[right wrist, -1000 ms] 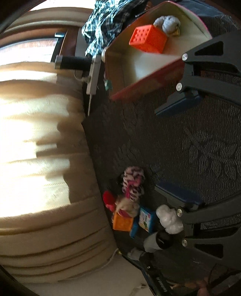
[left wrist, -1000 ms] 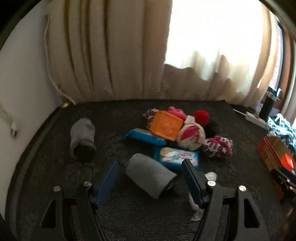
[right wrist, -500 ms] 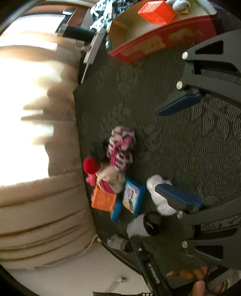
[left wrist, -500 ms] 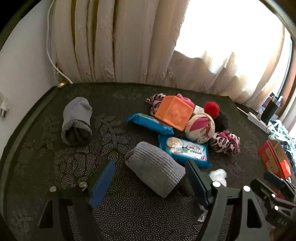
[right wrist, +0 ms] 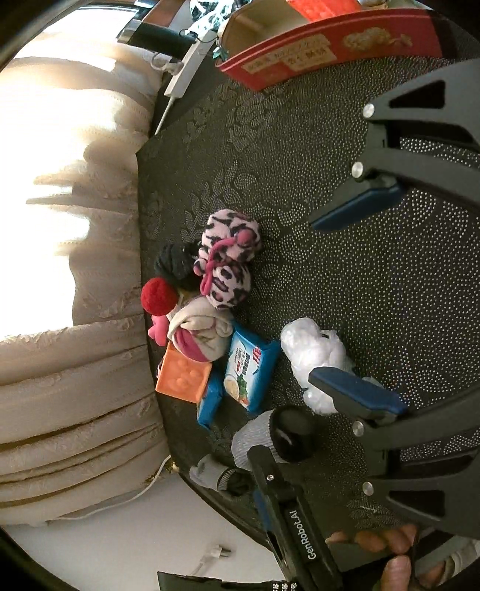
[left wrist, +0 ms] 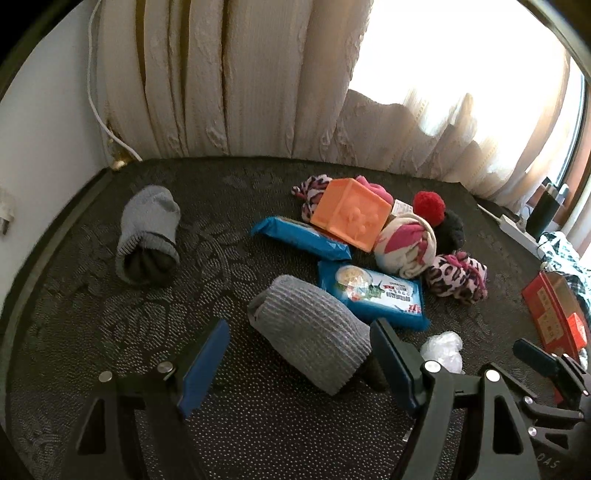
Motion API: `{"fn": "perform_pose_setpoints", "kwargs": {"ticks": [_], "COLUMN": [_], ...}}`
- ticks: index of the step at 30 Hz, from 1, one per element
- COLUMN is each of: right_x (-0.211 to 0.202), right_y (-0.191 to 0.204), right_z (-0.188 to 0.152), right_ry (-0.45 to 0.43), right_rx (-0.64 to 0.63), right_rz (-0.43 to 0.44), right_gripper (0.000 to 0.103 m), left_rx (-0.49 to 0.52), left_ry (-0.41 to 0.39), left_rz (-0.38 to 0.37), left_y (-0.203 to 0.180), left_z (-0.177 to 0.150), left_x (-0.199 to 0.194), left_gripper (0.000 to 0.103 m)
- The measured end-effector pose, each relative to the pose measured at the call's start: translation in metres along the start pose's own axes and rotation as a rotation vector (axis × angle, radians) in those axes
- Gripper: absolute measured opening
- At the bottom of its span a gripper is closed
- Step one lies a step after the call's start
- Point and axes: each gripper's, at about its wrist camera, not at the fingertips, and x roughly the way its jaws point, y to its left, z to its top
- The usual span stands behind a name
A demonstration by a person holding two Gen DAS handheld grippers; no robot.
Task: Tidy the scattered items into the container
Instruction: 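Grasp the white plastic bag with the right gripper while the left gripper grasps the grey knit sock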
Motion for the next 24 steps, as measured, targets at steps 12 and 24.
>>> {"fn": "perform_pose_setpoints", "kwargs": {"ticks": [12,24], "right_x": [0.0,0.011], "right_y": [0.004,0.01], "right_z": [-0.001,-0.004], "right_ry": [0.006,0.035], "right_rx": [-0.001,-0.009], "right_rz": [0.025,0.06], "right_gripper": [0.079,0.079], "left_rx": [0.008,-0.041], "left_ry": [0.031,0.104], "left_rz": [-0.022,-0.088], "left_y": [-0.002,-0.001], "left_z": [-0.001,-0.002], "left_x": [0.006,0.031], "left_gripper": [0.08,0.08]}}
